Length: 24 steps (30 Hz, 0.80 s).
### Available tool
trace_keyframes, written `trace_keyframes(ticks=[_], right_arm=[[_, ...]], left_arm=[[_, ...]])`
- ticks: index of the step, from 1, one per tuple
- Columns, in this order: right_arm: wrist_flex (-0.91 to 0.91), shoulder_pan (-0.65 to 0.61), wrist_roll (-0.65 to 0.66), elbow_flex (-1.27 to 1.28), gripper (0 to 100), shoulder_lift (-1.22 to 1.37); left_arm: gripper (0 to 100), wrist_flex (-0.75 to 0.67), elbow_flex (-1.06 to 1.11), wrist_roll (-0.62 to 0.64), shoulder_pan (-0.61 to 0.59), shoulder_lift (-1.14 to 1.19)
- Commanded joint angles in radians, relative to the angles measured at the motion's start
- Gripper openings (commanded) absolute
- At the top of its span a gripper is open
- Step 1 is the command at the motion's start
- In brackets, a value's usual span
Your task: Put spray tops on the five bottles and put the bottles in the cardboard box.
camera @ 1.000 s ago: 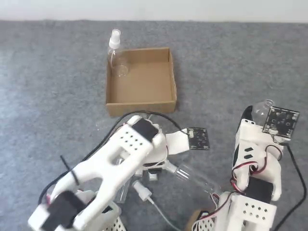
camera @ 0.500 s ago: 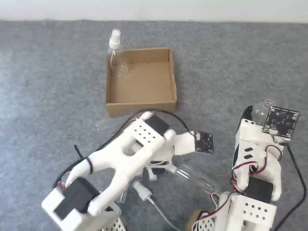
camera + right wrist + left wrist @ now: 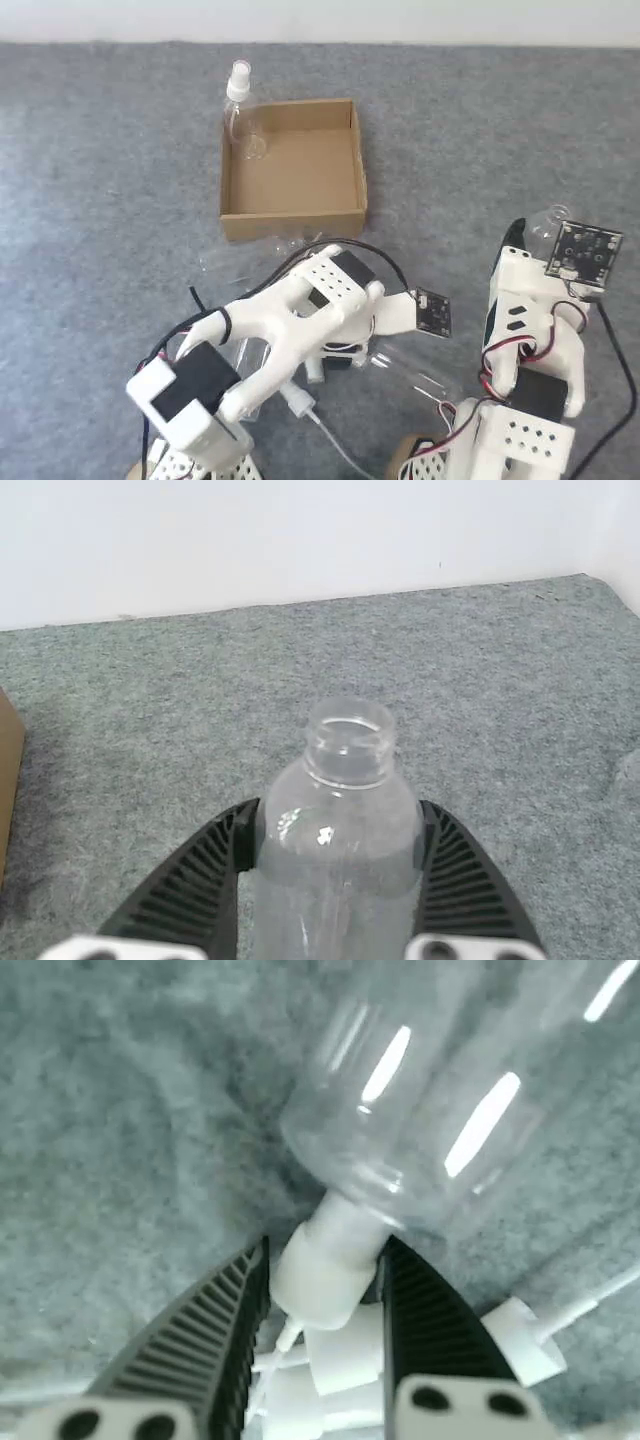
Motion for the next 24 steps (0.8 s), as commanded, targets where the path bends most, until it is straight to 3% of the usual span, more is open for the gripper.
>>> trace_keyframes(ticks=[1, 10, 24], right_arm=[[-0.027, 0.013, -0.005, -0.014, 11.1, -0.022], [-0.027, 0.013, -0.005, -0.014, 11.1, -0.022], [-0.025, 0.013, -0.005, -0.014, 11.1, -0.022]], left_arm=[[14, -0.02, -0.047, 0.003, 0.008, -0.006], [6, -0.011, -0.073, 0.005, -0.002, -0.008], [5, -0.009, -0.074, 0.074, -0.008, -0.008]])
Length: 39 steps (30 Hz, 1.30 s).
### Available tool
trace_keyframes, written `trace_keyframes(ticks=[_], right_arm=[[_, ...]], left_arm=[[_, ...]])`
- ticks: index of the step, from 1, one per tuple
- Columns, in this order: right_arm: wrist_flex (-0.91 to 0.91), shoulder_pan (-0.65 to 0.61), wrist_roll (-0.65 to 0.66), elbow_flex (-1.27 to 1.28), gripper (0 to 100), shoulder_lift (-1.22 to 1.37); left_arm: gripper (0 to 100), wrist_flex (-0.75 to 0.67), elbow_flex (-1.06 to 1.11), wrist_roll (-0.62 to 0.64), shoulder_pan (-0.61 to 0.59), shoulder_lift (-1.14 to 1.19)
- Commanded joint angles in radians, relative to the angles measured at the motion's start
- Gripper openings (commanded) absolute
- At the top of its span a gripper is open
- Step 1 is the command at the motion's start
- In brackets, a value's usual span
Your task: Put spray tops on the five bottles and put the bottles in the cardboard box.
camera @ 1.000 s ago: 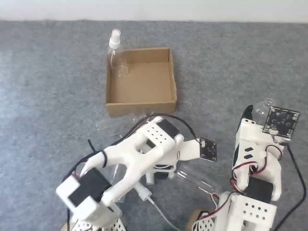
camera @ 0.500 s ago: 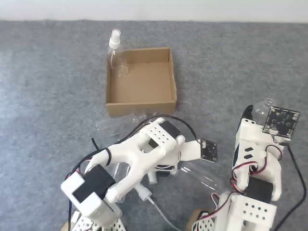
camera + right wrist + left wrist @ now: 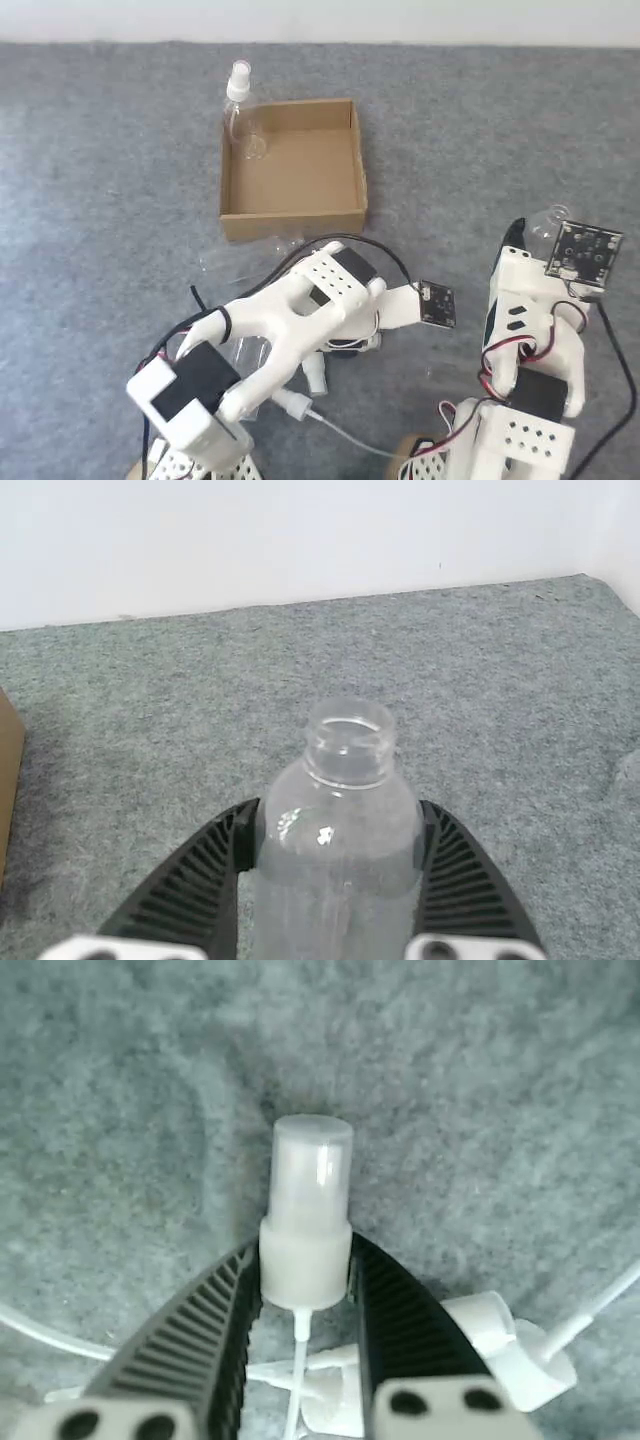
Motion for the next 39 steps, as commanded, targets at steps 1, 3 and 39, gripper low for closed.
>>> trace_keyframes(ticks=[1, 3, 39], right_arm=[[-0.025, 0.013, -0.005, -0.014, 11.1, -0.022], [-0.025, 0.013, -0.005, -0.014, 11.1, -0.022], [-0.027, 0.013, -0.003, -0.014, 11.1, -0.022]], left_arm=[[5, -0.003, -0.047, 0.021, -0.011, -0.008], [5, 0.025, -0.068, 0.021, -0.037, -0.009], [16, 0.112, -0.338, 0.072, -0.183, 0.187]])
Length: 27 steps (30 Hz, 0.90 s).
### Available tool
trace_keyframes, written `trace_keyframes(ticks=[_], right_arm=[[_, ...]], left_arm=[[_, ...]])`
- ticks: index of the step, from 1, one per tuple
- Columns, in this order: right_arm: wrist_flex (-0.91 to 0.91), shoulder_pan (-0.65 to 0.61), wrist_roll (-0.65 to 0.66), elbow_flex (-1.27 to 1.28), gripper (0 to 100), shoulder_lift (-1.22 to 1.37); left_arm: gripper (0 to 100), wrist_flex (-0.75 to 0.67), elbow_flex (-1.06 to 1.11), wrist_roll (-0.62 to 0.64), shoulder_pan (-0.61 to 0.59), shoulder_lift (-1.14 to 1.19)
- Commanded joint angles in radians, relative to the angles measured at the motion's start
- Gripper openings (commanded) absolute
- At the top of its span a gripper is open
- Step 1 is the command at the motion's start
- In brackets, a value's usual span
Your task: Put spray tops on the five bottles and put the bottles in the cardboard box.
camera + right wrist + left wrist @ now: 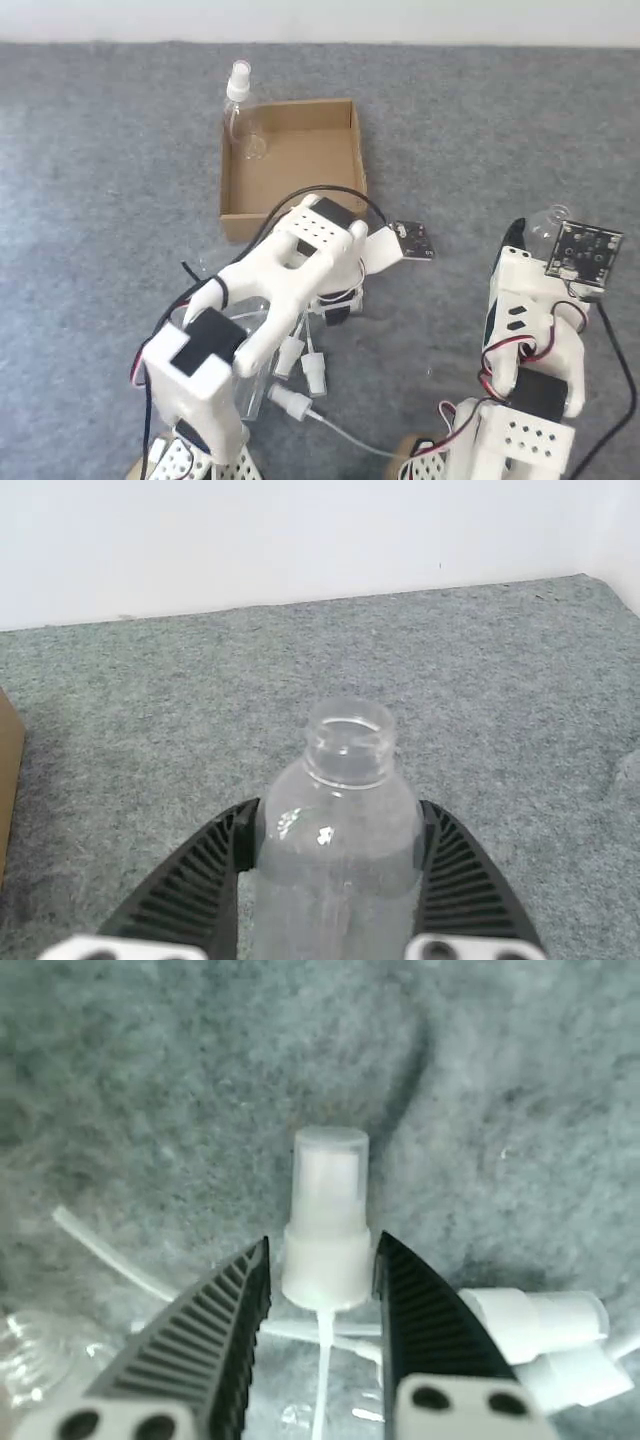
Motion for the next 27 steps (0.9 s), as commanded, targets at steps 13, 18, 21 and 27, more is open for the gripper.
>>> trace_keyframes(ticks=[13, 18, 21, 27], right_arm=[[-0.027, 0.01, -0.003, -0.014, 11.1, -0.022], [-0.025, 0.008, -0.003, -0.014, 11.1, -0.022], [-0.025, 0.008, -0.003, -0.014, 11.1, -0.019], [-0.027, 0.007, -0.005, -0.014, 11.1, -0.019]], left_arm=[[3, 0.118, -0.185, 0.011, 0.008, 0.072], [3, 0.178, -0.18, 0.012, 0.005, -0.014], [3, 0.201, -0.18, 0.014, -0.003, -0.071], [2, 0.207, -0.124, 0.052, -0.015, -0.173]])
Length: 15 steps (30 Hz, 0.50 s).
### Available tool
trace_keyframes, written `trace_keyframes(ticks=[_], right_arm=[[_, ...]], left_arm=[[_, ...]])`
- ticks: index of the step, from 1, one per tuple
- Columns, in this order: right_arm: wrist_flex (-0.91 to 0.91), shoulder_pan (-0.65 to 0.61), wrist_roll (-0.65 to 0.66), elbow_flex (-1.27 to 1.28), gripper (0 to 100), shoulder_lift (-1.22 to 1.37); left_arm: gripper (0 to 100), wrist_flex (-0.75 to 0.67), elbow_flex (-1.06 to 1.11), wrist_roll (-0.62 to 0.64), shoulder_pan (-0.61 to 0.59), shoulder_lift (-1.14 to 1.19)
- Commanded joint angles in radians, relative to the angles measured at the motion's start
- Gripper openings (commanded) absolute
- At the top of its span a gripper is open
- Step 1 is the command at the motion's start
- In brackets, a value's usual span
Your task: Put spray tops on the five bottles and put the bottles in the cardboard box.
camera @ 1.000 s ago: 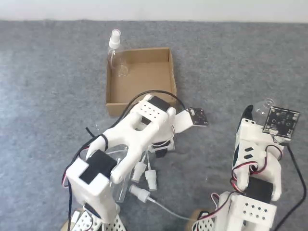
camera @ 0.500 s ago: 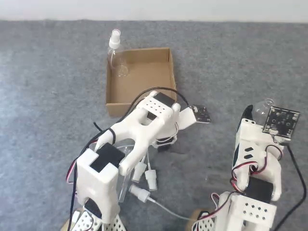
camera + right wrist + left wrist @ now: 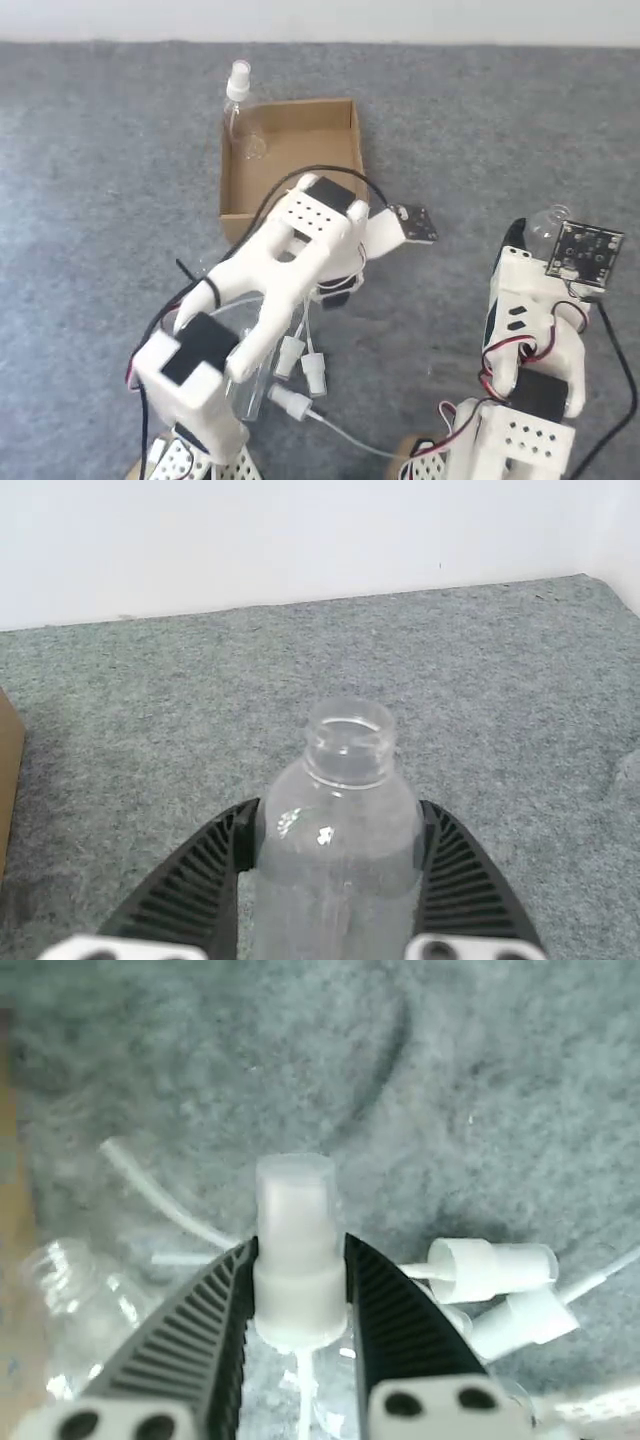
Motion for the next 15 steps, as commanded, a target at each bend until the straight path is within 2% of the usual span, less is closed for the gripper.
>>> trace_keyframes(ticks=[1, 15], right_arm=[[-0.027, 0.007, -0.005, -0.014, 11.1, -0.019], [-0.027, -0.073, -0.005, 0.0, 11.1, -0.022]], left_arm=[[2, 0.015, 0.028, 0.026, -0.008, -0.149], [1, -0.008, 0.196, 0.038, -0.011, -0.505]])
